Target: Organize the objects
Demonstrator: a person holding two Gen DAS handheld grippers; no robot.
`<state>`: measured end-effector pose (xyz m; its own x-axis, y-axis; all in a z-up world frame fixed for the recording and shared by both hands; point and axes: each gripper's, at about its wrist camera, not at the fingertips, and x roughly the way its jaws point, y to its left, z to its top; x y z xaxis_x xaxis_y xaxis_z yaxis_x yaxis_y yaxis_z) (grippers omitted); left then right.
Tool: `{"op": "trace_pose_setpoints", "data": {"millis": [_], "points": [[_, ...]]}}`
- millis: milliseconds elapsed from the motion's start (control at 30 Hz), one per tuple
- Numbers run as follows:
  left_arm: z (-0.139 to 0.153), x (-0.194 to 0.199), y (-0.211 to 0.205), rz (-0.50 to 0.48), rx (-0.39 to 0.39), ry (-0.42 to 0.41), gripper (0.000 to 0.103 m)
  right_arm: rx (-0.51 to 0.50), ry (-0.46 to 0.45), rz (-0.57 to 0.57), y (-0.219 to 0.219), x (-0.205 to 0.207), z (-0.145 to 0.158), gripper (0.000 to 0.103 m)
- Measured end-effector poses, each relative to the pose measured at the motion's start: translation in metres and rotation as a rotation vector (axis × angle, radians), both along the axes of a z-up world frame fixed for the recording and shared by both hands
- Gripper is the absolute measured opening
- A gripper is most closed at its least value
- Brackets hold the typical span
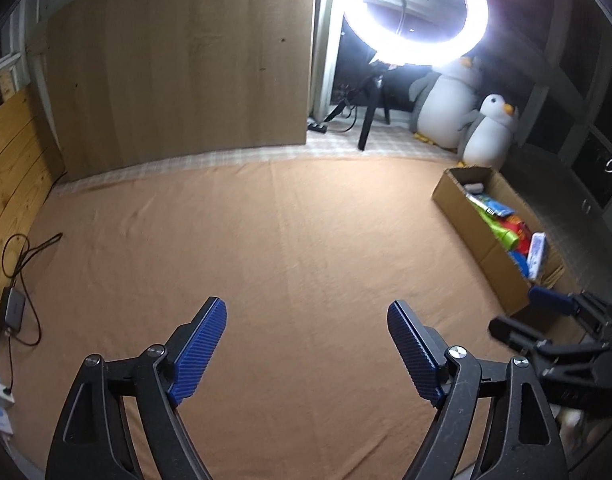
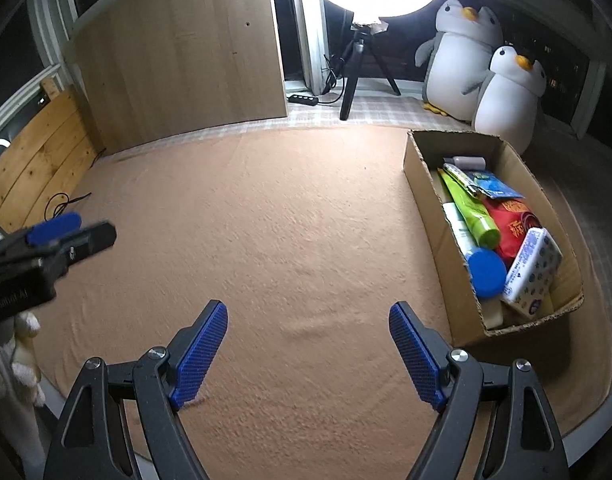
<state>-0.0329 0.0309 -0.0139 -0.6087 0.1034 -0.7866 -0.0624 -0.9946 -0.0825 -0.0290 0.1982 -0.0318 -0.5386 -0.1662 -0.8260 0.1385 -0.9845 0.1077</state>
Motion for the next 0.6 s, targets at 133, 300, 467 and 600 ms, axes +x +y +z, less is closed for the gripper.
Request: {"op": "trace_pose_setpoints", "data": {"millis": [133, 300, 467, 600], "points": [[-0.017, 0.001, -0.005, 0.015, -0.001, -0.047, 0.088, 0.003, 0.007, -0.006, -0.003, -0.002, 0.000, 0.080], [-0.031, 0.002, -0.006, 0.025, -0.003, -0.080, 0.088, 0.018, 0.020, -0.015, -0.004, -0.004, 0.001, 0.080], [-0.035, 0.001, -0.004, 0.036, -0.004, -0.088, 0.088, 0.020, 0.022, -0.024, -0.004, -0.005, -0.001, 0.080], [-0.035, 0.001, -0.003, 0.037, -0.003, -0.093, 0.088, 0.016, 0.024, -0.026, -0.005, -0.004, -0.001, 0.080]]}}
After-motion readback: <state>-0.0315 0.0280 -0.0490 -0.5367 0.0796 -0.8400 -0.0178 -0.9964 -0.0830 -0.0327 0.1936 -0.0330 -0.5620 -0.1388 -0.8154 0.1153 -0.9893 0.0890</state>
